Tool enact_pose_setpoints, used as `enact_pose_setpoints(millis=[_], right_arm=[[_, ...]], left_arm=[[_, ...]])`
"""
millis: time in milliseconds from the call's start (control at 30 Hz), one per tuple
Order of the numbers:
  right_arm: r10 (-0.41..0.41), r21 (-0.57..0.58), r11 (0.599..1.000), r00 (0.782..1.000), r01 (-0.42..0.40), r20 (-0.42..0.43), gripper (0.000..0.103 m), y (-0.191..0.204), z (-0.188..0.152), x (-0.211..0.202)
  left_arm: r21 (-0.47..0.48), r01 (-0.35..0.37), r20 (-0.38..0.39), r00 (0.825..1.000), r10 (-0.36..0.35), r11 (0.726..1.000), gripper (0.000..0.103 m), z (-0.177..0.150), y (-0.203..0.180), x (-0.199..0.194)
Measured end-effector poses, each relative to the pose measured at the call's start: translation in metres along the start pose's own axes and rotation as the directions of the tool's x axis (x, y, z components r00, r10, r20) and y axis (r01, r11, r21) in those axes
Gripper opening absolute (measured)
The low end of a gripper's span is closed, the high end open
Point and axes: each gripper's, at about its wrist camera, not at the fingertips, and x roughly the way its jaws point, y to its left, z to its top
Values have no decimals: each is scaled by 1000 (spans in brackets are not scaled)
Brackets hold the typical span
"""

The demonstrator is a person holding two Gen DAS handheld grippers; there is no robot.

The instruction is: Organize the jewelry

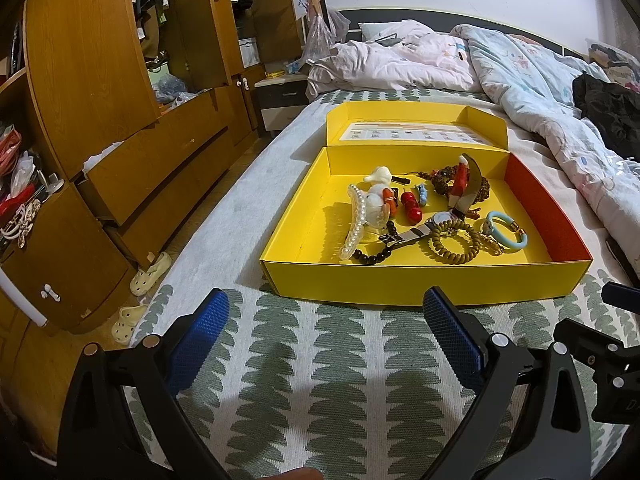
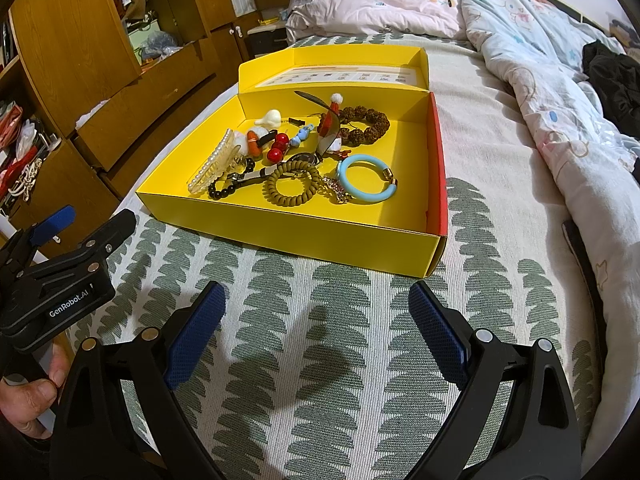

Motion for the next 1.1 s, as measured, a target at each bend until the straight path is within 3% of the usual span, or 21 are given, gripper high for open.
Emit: enact_pose_setpoints(millis=[533,700,1100], right_arm=[[0,-2,1000,1000,0,-1,93,0,0,1],[0,-2,1000,1000,0,-1,93,1,0,0],[-1,-4,1000,1000,1,-3,93,1,-1,1]], left_arm=[[4,28,3,1000,-28,1000,96,3,-4,-1],[18,-2,21,1000,2,1000,96,5,-6,-2],[-7,3,-2,1000,-3,1000,97,6,-2,3]])
